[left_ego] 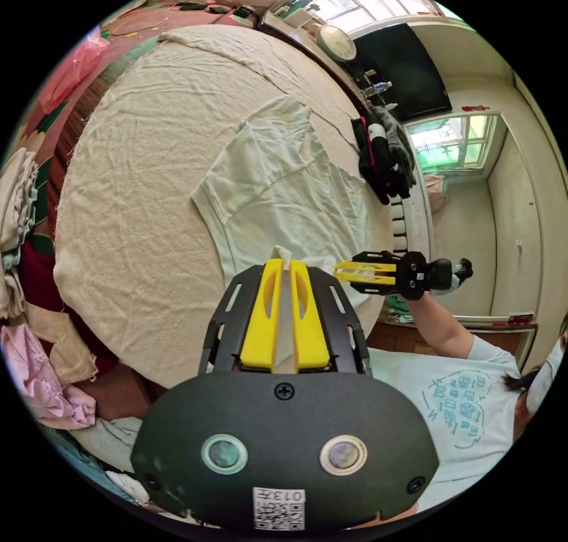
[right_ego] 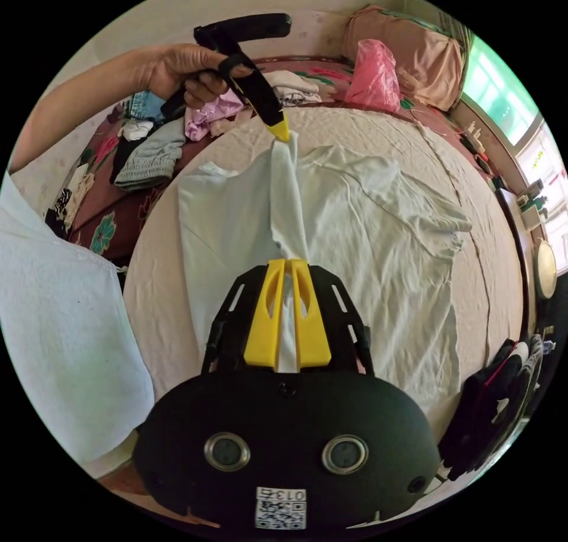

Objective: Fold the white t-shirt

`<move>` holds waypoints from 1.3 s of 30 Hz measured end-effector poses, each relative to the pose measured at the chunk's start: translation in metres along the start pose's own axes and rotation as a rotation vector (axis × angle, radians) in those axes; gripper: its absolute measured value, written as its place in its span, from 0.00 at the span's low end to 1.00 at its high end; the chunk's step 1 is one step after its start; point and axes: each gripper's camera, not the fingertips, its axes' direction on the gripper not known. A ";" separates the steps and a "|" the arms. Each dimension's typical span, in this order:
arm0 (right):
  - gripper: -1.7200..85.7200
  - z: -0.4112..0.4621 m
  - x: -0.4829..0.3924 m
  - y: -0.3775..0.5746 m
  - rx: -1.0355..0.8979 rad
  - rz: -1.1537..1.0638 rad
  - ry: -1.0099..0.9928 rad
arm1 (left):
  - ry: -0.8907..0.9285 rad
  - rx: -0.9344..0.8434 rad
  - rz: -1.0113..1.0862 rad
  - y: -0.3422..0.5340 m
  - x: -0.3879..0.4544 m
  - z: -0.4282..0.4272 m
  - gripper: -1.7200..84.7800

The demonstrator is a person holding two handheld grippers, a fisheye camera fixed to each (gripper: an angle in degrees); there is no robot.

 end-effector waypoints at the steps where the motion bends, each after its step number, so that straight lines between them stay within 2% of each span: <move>1: 0.04 -0.002 0.003 0.000 0.005 0.003 0.007 | -0.001 0.005 0.013 0.005 0.006 0.000 0.03; 4: 0.03 -0.014 0.016 0.007 0.053 0.017 0.038 | -0.081 0.032 0.024 0.027 0.028 0.006 0.03; 8: 0.03 -0.020 0.028 0.024 0.103 0.024 0.030 | -0.114 0.237 -0.012 0.079 0.053 0.027 0.03; 11: 0.03 -0.019 0.024 0.033 0.084 -0.015 0.056 | -0.137 0.285 -0.043 0.118 0.064 0.073 0.04; 15: 0.04 -0.019 0.009 0.043 0.045 -0.094 0.138 | -0.147 0.238 -0.066 0.154 0.066 0.138 0.05; 17: 0.04 -0.020 0.000 0.046 0.024 -0.154 0.175 | -0.146 0.143 -0.044 0.167 0.066 0.174 0.06; 22: 0.09 -0.015 -0.006 0.060 -0.145 -0.247 0.200 | -0.162 -0.007 0.063 0.194 0.059 0.201 0.11; 24: 0.08 -0.029 0.010 0.070 -0.144 -0.138 0.185 | -0.185 -0.025 0.116 0.207 0.060 0.197 0.12; 28: 0.08 -0.060 0.043 0.065 0.011 0.151 0.085 | -0.373 0.219 0.265 0.207 0.091 0.170 0.11; 30: 0.09 -0.060 0.069 0.050 0.064 0.345 -0.041 | -0.389 0.222 0.309 0.189 0.099 0.185 0.11; 32: 0.09 -0.051 0.087 0.038 0.073 0.449 -0.167 | -0.440 0.146 0.365 0.168 0.103 0.225 0.11; 34: 0.09 -0.041 0.094 0.026 0.047 0.484 -0.215 | -0.483 0.054 0.400 0.159 0.105 0.257 0.11; 37: 0.07 -0.025 0.086 0.007 -0.083 0.416 -0.162 | -0.590 -0.067 0.426 0.162 0.106 0.300 0.10; 39: 0.05 -0.033 0.082 -0.001 -0.086 0.395 -0.093 | -0.600 -0.029 0.419 0.168 0.105 0.307 0.09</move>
